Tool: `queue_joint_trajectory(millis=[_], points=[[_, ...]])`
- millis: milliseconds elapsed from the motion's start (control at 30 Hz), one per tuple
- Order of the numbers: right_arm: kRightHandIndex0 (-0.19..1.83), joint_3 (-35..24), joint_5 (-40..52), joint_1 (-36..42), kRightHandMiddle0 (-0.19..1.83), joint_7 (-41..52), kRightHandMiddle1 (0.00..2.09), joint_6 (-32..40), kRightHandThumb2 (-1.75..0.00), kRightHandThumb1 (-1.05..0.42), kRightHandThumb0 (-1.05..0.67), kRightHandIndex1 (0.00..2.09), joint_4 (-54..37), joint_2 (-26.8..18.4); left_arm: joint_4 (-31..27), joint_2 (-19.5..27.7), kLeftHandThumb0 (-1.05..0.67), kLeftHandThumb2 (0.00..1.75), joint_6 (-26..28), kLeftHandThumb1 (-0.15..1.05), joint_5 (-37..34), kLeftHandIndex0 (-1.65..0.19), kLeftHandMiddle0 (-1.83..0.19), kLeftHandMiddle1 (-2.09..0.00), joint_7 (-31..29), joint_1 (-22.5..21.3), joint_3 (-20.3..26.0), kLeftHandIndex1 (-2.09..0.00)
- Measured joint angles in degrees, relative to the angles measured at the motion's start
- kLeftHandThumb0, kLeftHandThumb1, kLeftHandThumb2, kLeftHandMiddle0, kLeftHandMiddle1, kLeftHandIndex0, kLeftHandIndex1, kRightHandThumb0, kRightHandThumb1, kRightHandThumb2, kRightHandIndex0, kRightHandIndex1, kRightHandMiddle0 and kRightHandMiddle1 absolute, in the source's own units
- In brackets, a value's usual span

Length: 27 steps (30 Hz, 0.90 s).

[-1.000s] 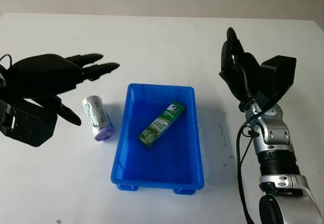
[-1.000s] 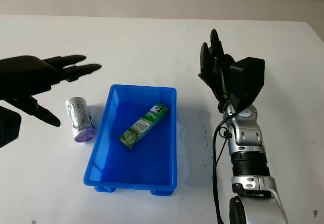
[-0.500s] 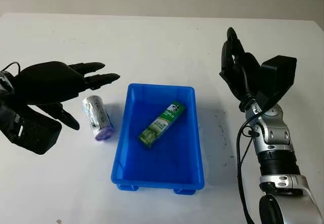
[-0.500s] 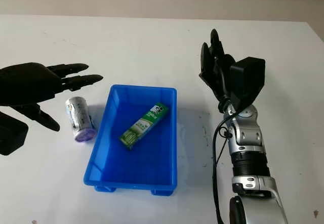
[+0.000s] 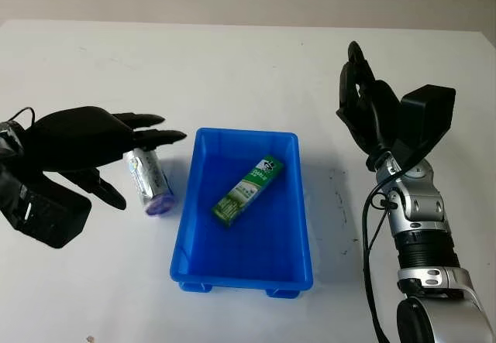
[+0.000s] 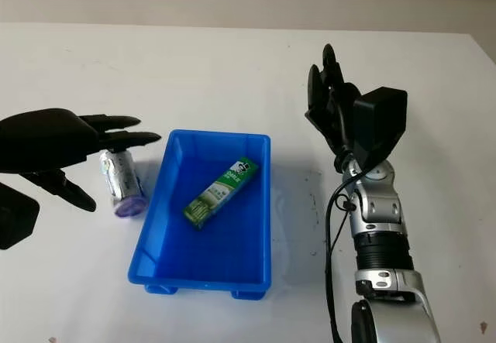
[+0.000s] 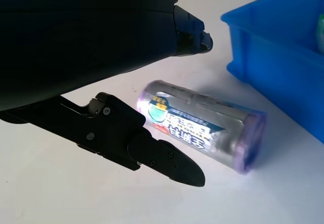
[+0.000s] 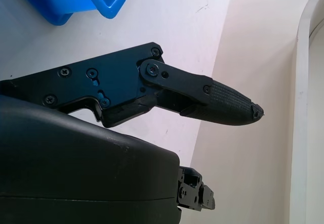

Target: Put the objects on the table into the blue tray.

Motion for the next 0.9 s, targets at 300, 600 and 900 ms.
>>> queue_joint_trajectory(millis=[300, 600, 900], points=[[-0.19, -0.1, 0.1, 0.0, -0.19, -0.1, 0.0, 0.0, -0.73, -1.05, -0.73, 0.0, 0.0, 0.0, -4.3, -0.2, -0.43, 0.05, 1.1, 0.8, -1.2, -0.41, -0.5, -0.21, 1.6, 3.8, 0.7, -0.46], [-0.19, -0.4, 0.2, 0.0, -0.19, 0.0, 0.0, 0.0, -0.72, -1.05, -0.74, 0.0, -0.5, 0.0, -0.8, -1.9, -0.21, 0.07, -10.6, 0.9, 7.7, -0.24, -0.32, -1.27, 14.6, 4.5, 0.5, -1.49], [-0.19, -0.7, 0.6, 0.0, -0.19, 0.6, 0.0, 0.0, -0.73, -1.05, -0.73, 0.0, -0.9, 0.0, 2.4, -2.3, -0.03, 0.06, -16.8, 1.03, 31.6, -0.28, -0.47, -2.09, 43.2, 1.1, -1.2, -2.09]])
